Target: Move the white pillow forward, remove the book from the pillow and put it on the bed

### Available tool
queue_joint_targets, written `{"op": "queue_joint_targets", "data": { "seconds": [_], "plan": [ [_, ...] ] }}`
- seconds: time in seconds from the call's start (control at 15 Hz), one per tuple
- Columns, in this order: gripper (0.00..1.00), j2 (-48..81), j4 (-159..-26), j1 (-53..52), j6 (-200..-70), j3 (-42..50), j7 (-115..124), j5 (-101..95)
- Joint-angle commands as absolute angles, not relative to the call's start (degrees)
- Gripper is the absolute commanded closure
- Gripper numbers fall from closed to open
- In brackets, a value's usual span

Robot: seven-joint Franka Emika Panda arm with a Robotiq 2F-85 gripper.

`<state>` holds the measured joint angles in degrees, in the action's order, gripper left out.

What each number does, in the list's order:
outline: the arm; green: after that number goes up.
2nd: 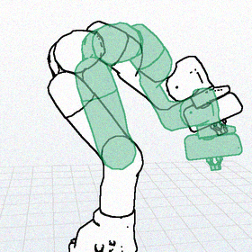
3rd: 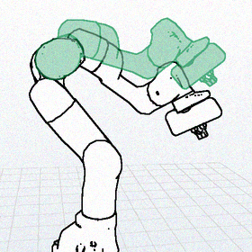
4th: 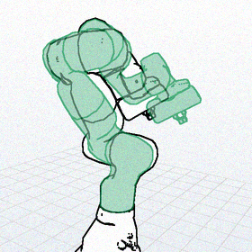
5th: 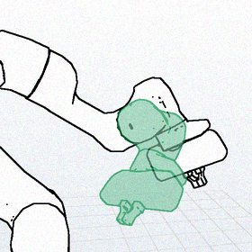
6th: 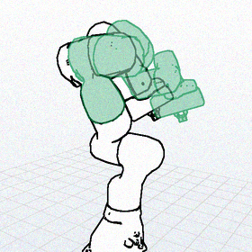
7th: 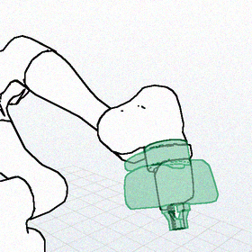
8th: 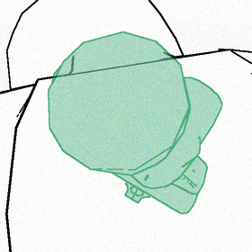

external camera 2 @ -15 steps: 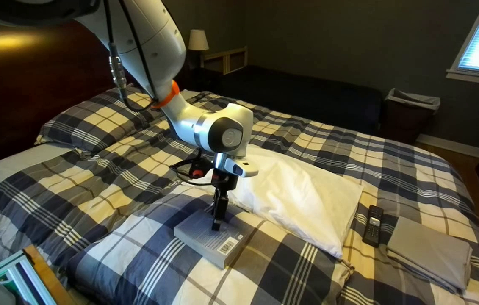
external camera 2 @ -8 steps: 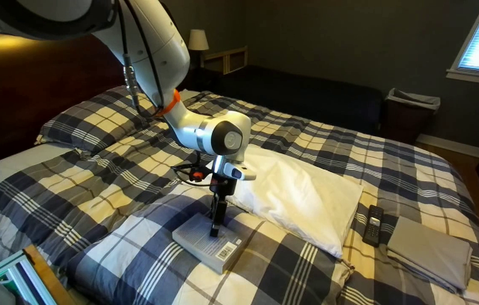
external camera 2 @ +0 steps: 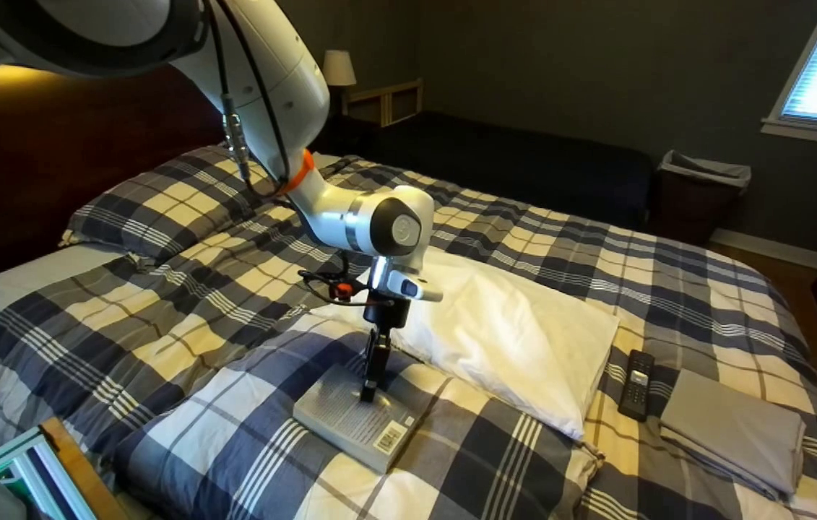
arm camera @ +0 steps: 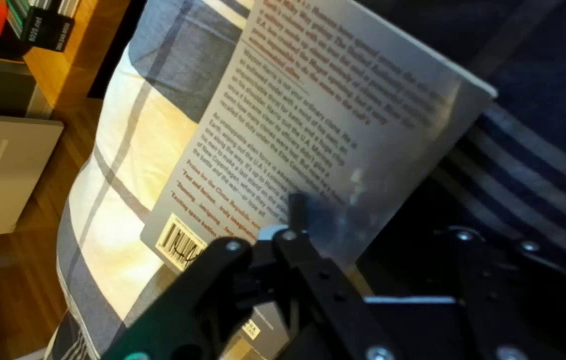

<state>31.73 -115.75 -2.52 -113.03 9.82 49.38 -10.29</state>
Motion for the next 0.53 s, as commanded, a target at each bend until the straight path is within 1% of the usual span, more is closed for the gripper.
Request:
{"op": "queue_joint_targets", "data": {
  "seconds": [0.0,0.13,0.2,0.47],
  "plan": [
    [0.81,32.2,-115.27,-2.21,-111.99,10.68,50.27,-10.68],
    [0.84,31.32,-115.52,-1.7,-111.61,10.76,49.81,-10.41],
    [0.87,30.83,-115.56,-1.4,-111.32,10.82,49.55,-10.34],
    [0.91,26.77,-116.36,-0.2,-110.05,11.91,49.31,-10.62]
  ]
}}
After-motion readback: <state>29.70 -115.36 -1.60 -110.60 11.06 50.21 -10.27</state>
